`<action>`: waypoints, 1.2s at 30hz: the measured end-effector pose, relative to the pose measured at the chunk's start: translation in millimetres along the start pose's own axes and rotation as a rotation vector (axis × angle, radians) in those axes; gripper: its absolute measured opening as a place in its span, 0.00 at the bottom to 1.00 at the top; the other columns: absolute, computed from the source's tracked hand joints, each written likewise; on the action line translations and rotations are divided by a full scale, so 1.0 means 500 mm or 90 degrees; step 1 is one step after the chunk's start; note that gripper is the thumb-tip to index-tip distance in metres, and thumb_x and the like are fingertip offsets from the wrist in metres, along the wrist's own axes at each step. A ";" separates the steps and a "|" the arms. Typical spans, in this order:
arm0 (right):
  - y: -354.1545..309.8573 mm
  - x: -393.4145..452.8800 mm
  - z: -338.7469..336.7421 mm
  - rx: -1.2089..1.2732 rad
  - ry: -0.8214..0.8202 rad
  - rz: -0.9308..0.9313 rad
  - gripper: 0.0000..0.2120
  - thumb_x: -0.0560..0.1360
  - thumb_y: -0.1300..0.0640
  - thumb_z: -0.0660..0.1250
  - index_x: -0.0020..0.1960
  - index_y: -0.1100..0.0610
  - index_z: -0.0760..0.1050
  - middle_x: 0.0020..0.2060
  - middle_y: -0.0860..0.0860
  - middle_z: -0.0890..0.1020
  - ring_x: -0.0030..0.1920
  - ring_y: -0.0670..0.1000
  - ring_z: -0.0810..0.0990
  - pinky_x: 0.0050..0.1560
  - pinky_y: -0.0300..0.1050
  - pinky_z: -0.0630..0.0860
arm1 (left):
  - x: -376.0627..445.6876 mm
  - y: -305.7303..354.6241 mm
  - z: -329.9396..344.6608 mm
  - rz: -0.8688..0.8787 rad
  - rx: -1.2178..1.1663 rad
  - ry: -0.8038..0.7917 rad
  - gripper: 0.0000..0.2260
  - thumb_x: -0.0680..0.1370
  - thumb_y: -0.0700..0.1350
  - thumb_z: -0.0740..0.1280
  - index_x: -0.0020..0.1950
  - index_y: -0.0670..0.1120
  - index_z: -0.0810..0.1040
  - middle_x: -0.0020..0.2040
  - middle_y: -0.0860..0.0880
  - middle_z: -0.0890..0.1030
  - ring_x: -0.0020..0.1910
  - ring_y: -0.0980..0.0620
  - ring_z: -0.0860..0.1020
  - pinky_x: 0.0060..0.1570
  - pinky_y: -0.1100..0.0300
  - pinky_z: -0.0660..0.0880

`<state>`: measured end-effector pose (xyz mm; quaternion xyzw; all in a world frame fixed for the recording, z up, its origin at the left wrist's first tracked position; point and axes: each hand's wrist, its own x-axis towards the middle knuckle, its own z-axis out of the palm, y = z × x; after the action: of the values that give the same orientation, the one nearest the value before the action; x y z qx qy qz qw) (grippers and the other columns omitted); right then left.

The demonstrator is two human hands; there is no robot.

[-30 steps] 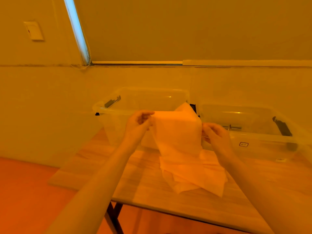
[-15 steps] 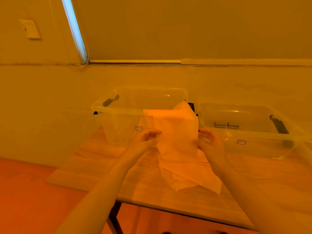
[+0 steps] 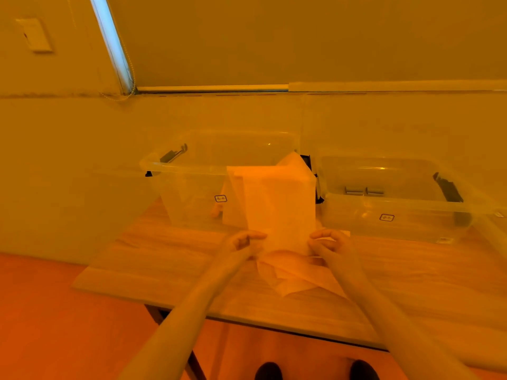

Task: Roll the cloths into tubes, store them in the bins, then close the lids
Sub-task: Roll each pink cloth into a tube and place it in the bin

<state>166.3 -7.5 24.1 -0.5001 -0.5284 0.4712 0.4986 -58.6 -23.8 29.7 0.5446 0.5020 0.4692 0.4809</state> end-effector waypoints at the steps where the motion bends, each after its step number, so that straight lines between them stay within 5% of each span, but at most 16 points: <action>1: 0.006 -0.004 -0.004 0.007 -0.005 0.001 0.05 0.74 0.64 0.69 0.49 0.58 0.78 0.41 0.55 0.84 0.37 0.48 0.84 0.36 0.38 0.80 | -0.002 -0.007 0.002 -0.007 -0.002 0.006 0.10 0.77 0.37 0.66 0.54 0.49 0.80 0.55 0.48 0.82 0.49 0.52 0.81 0.46 0.62 0.78; 5: 0.025 -0.010 -0.014 -0.011 -0.008 0.001 0.07 0.74 0.67 0.68 0.48 0.57 0.80 0.43 0.54 0.84 0.37 0.44 0.83 0.37 0.34 0.78 | -0.007 -0.033 0.006 -0.018 -0.046 0.044 0.10 0.75 0.36 0.68 0.53 0.47 0.81 0.54 0.45 0.83 0.46 0.50 0.82 0.45 0.61 0.79; 11: 0.048 -0.015 -0.023 0.027 0.003 0.014 0.10 0.74 0.66 0.69 0.49 0.52 0.81 0.47 0.52 0.84 0.39 0.44 0.83 0.38 0.34 0.78 | -0.017 -0.070 0.000 -0.010 -0.070 0.035 0.15 0.71 0.35 0.72 0.54 0.49 0.82 0.57 0.51 0.82 0.57 0.52 0.80 0.57 0.55 0.77; 14: 0.062 -0.027 -0.025 0.027 -0.022 0.000 0.16 0.71 0.69 0.71 0.52 0.51 0.80 0.52 0.49 0.83 0.47 0.47 0.83 0.42 0.37 0.79 | -0.020 -0.080 0.003 -0.016 -0.109 0.010 0.16 0.71 0.31 0.71 0.56 0.45 0.80 0.56 0.48 0.83 0.57 0.51 0.80 0.55 0.56 0.78; 19: 0.067 -0.035 -0.028 0.052 -0.039 -0.003 0.19 0.70 0.73 0.69 0.54 0.53 0.79 0.53 0.49 0.82 0.47 0.47 0.84 0.41 0.41 0.82 | -0.018 -0.092 -0.001 -0.020 -0.120 0.003 0.16 0.71 0.30 0.70 0.55 0.45 0.80 0.55 0.49 0.83 0.56 0.50 0.81 0.52 0.58 0.79; 25: 0.070 -0.034 -0.027 0.031 -0.020 -0.011 0.15 0.73 0.70 0.68 0.55 0.55 0.80 0.52 0.47 0.81 0.44 0.39 0.82 0.40 0.34 0.79 | -0.015 -0.104 0.000 -0.015 -0.120 0.046 0.15 0.71 0.30 0.70 0.52 0.47 0.82 0.53 0.49 0.84 0.55 0.49 0.81 0.50 0.58 0.78; 36: 0.074 -0.040 -0.023 0.077 0.005 -0.010 0.07 0.75 0.61 0.67 0.49 0.61 0.82 0.42 0.51 0.85 0.39 0.41 0.83 0.39 0.32 0.78 | -0.033 -0.095 0.013 -0.018 -0.152 0.108 0.05 0.71 0.42 0.71 0.40 0.51 0.85 0.42 0.49 0.84 0.44 0.52 0.81 0.48 0.56 0.75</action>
<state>180.3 -25.6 -13.4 -0.4663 -0.5011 0.4965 0.5338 -57.7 -38.8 -18.5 0.4348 0.4893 0.5632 0.5043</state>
